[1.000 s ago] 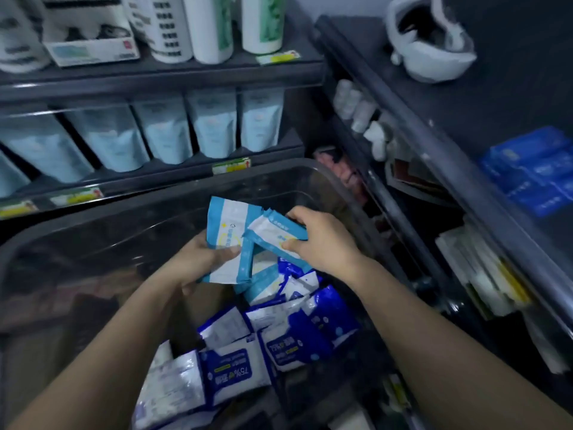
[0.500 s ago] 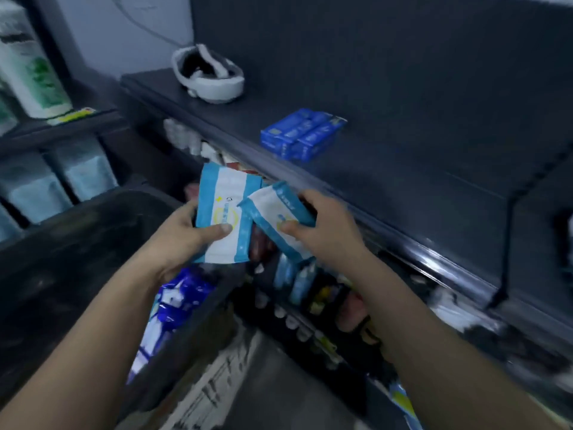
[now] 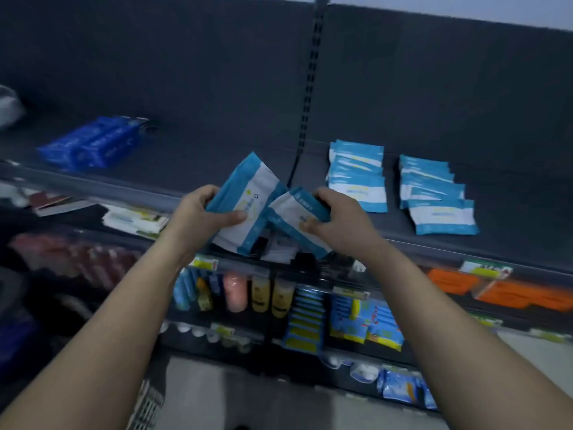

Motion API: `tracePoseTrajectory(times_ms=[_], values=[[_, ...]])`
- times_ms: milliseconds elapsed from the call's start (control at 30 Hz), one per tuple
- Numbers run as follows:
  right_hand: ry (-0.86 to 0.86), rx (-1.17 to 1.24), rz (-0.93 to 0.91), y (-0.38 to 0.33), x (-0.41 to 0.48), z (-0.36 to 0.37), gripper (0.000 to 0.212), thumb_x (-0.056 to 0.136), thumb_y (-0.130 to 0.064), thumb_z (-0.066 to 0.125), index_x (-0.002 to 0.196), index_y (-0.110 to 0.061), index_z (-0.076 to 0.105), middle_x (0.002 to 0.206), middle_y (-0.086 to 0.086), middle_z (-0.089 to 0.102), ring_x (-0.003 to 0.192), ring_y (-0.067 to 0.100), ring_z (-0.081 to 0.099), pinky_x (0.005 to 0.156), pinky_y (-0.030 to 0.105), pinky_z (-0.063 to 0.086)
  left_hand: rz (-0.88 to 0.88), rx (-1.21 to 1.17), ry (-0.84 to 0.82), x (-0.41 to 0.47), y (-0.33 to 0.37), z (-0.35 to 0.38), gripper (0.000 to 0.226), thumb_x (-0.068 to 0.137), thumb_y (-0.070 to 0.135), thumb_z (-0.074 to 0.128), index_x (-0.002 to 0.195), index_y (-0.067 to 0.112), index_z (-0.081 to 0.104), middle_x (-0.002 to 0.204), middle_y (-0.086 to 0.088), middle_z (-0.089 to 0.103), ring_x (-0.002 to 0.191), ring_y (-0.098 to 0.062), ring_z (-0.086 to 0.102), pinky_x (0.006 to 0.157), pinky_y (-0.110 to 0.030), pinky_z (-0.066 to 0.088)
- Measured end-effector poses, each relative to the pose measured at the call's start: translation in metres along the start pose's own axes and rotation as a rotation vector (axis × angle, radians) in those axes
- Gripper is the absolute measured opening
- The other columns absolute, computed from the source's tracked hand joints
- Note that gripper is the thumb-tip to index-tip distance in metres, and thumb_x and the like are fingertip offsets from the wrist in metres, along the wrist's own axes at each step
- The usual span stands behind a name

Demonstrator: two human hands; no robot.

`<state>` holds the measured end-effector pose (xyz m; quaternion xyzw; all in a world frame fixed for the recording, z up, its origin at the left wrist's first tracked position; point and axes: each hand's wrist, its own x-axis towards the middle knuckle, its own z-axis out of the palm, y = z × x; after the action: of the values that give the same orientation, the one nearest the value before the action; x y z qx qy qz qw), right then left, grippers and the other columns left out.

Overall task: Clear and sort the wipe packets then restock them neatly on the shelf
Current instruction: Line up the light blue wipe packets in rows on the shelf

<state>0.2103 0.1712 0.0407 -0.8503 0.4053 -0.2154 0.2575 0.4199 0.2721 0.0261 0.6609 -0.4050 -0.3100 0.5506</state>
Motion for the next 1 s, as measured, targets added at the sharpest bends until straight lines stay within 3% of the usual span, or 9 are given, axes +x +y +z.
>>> tracePoseTrajectory(times_ms=[133, 333, 400, 500, 633, 767, 833, 900, 1000], values=[[0.062, -0.068, 0.089, 0.050, -0.008, -0.043, 0.018, 0.084, -0.020, 0.068, 0.094, -0.026, 0.054, 0.090, -0.006, 0.062, 0.084, 0.020, 0.058, 0.071, 0.036, 0.049, 0.020, 0.079, -0.130, 0.030, 0.019, 0.065, 0.030, 0.073, 0.013, 0.081, 0.098, 0.009, 0.065, 0.092, -0.002, 0.068, 0.080, -0.018, 0.064, 0.070, -0.035, 0.053], [0.073, -0.174, 0.283, 0.124, 0.007, -0.111, 0.027, 0.078, -0.018, 0.071, 0.100, -0.028, 0.059, 0.104, -0.002, 0.064, 0.098, 0.025, 0.059, 0.084, 0.038, 0.050, 0.022, 0.209, -0.395, 0.091, 0.040, 0.154, 0.028, 0.073, 0.011, 0.081, 0.097, 0.014, 0.067, 0.086, 0.003, 0.068, 0.074, -0.011, 0.064, 0.062, -0.022, 0.052], [0.002, -0.281, 0.351, 0.147, 0.017, -0.135, 0.042, 0.080, -0.020, 0.071, 0.120, -0.024, 0.058, 0.118, -0.001, 0.060, 0.108, 0.024, 0.057, 0.091, 0.036, 0.048, -0.005, 0.266, -0.480, 0.114, 0.042, 0.178, 0.032, 0.071, 0.012, 0.083, 0.099, 0.015, 0.069, 0.092, 0.003, 0.070, 0.079, -0.014, 0.066, 0.069, -0.026, 0.054], [-0.172, -0.438, 0.396, 0.174, 0.031, -0.164, 0.054, 0.080, -0.020, 0.071, 0.131, -0.018, 0.053, 0.119, -0.002, 0.056, 0.107, 0.021, 0.054, 0.086, 0.028, 0.044, -0.013, 0.370, -0.585, 0.146, 0.041, 0.204, 0.039, 0.067, 0.015, 0.086, 0.102, 0.016, 0.069, 0.102, 0.001, 0.070, 0.090, -0.017, 0.066, 0.083, -0.032, 0.053], [-0.396, -0.430, 0.444, 0.192, 0.047, -0.181, 0.056, 0.081, -0.013, 0.073, 0.133, -0.013, 0.051, 0.108, -0.005, 0.052, 0.095, 0.016, 0.049, 0.072, 0.022, 0.039, 0.004, 0.535, -0.697, 0.172, 0.039, 0.221, 0.036, 0.067, 0.015, 0.085, 0.096, 0.025, 0.066, 0.100, 0.012, 0.065, 0.095, -0.010, 0.062, 0.076, -0.021, 0.047], [-0.549, -0.516, 0.469, 0.201, 0.058, -0.189, 0.063, 0.085, -0.013, 0.070, 0.142, -0.011, 0.042, 0.110, -0.004, 0.045, 0.096, 0.014, 0.046, 0.072, 0.021, 0.037, 0.027, 0.731, -0.685, 0.181, 0.043, 0.224, 0.050, 0.069, 0.019, 0.084, 0.115, 0.022, 0.064, 0.117, 0.005, 0.063, 0.102, -0.014, 0.059, 0.086, -0.027, 0.045], [-0.576, -0.613, 0.448, 0.205, 0.061, -0.188, 0.063, 0.089, -0.016, 0.065, 0.145, -0.011, 0.036, 0.127, 0.000, 0.049, 0.110, 0.021, 0.051, 0.079, 0.023, 0.039, 0.053, 0.874, -0.620, 0.176, 0.045, 0.225, 0.062, 0.073, 0.021, 0.082, 0.129, 0.022, 0.056, 0.124, 0.006, 0.055, 0.110, -0.015, 0.053, 0.091, -0.027, 0.040], [-0.533, -0.710, 0.386, 0.210, 0.062, -0.184, 0.067, 0.091, -0.018, 0.061, 0.150, -0.018, 0.028, 0.146, 0.002, 0.041, 0.127, 0.025, 0.045, 0.094, 0.030, 0.041, 0.098, 0.959, -0.566, 0.169, 0.045, 0.228, 0.072, 0.075, 0.021, 0.080, 0.139, 0.028, 0.046, 0.136, 0.003, 0.045, 0.123, -0.018, 0.043, 0.100, -0.030, 0.036], [-0.411, -0.697, 0.262, 0.216, 0.059, -0.180, 0.072, 0.087, -0.022, 0.065, 0.148, -0.030, 0.028, 0.144, 0.000, 0.042, 0.127, 0.025, 0.044, 0.100, 0.040, 0.042, 0.195, 1.119, -0.523, 0.151, 0.039, 0.232, 0.077, 0.084, 0.024, 0.068, 0.147, 0.039, 0.026, 0.151, 0.001, 0.025, 0.140, -0.020, 0.020, 0.114, -0.042, 0.021]])
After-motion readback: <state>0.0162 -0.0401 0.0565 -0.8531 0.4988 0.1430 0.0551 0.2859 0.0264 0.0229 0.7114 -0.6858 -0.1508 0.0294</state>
